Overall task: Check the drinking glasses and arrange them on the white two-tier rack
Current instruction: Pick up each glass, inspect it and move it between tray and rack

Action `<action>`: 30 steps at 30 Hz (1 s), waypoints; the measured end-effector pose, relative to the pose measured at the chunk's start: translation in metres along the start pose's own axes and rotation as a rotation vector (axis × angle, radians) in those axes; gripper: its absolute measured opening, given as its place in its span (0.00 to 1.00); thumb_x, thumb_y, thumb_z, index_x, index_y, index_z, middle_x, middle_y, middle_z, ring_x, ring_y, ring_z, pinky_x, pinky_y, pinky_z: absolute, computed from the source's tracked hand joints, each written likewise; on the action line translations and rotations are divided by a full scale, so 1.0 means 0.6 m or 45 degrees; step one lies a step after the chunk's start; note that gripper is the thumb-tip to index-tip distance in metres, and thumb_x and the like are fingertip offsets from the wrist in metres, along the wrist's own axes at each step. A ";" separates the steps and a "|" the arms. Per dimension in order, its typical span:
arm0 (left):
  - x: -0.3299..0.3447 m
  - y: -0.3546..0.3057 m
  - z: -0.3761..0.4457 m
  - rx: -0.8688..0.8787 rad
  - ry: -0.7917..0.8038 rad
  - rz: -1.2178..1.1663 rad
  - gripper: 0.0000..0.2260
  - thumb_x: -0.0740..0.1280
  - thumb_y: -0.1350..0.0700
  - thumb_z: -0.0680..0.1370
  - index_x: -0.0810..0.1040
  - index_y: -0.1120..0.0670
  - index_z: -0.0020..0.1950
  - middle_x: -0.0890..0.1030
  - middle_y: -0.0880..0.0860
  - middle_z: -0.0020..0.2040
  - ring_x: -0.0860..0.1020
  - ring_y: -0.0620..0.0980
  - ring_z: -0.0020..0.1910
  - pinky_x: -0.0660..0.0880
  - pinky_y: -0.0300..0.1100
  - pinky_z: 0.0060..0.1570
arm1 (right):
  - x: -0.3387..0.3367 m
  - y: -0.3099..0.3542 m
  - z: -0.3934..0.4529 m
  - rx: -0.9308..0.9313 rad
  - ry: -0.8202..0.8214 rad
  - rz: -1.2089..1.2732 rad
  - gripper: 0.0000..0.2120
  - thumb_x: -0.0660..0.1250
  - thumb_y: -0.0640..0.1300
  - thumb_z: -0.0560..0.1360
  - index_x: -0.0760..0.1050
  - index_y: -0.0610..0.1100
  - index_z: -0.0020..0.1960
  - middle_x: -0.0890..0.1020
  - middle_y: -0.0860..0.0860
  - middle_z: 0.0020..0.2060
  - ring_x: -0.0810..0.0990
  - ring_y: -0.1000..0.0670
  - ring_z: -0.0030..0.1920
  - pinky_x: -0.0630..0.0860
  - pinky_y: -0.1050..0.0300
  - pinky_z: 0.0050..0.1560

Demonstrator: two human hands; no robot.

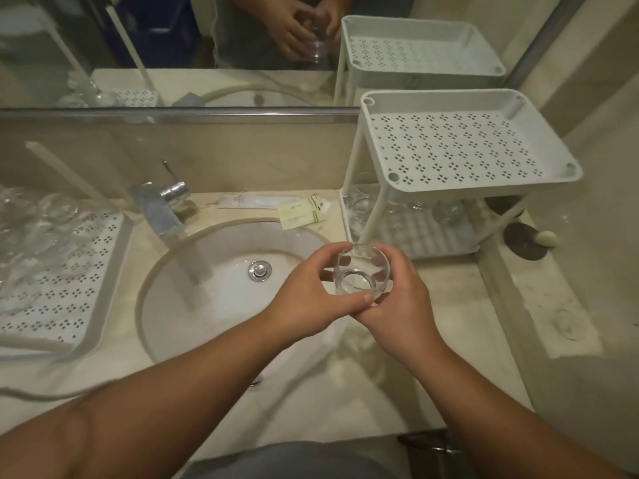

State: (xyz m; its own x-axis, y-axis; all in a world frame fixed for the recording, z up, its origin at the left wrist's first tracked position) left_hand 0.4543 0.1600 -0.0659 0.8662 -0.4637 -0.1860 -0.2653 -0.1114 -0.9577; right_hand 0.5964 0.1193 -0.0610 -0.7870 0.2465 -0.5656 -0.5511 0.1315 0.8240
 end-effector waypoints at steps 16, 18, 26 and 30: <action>0.027 -0.010 0.119 -0.081 -0.167 0.599 0.29 0.68 0.46 0.75 0.63 0.41 0.76 0.74 0.45 0.68 0.71 0.41 0.58 0.68 0.39 0.53 | -0.079 -0.156 0.135 0.152 -0.159 -0.030 0.40 0.81 0.49 0.65 0.66 0.48 0.72 0.74 0.51 0.64 0.74 0.52 0.62 0.71 0.60 0.58; 0.031 -0.012 0.134 -0.083 -0.131 0.660 0.32 0.67 0.45 0.75 0.60 0.40 0.77 0.72 0.47 0.72 0.72 0.44 0.64 0.69 0.42 0.57 | -0.084 -0.170 0.156 0.178 -0.177 -0.026 0.40 0.81 0.47 0.65 0.66 0.45 0.72 0.74 0.49 0.63 0.74 0.51 0.62 0.70 0.62 0.57; 0.057 -0.008 0.159 -0.064 -0.025 0.834 0.33 0.66 0.43 0.72 0.53 0.33 0.73 0.75 0.48 0.68 0.75 0.50 0.64 0.71 0.45 0.50 | -0.060 -0.237 0.225 0.269 -0.195 0.010 0.41 0.81 0.43 0.65 0.65 0.45 0.72 0.73 0.47 0.65 0.76 0.47 0.62 0.75 0.52 0.62; 0.062 0.002 0.162 -0.091 0.028 0.727 0.34 0.68 0.45 0.73 0.52 0.34 0.73 0.74 0.47 0.68 0.74 0.46 0.57 0.67 0.34 0.46 | -0.039 -0.269 0.235 0.264 -0.216 0.028 0.42 0.81 0.45 0.63 0.63 0.53 0.70 0.73 0.49 0.64 0.78 0.48 0.60 0.77 0.53 0.57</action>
State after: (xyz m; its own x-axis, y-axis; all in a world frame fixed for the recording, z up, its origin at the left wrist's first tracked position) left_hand 0.5272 0.2278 -0.0951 0.5683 -0.4860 -0.6639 -0.7169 0.1035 -0.6894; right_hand 0.7429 0.2274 -0.1764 -0.7307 0.4069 -0.5482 -0.4518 0.3137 0.8351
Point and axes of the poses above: each hand's wrist, its own z-axis towards the middle knuckle, its own x-axis out of the palm, y = z × x, the point moved 8 cm from there along z, towards the middle knuckle
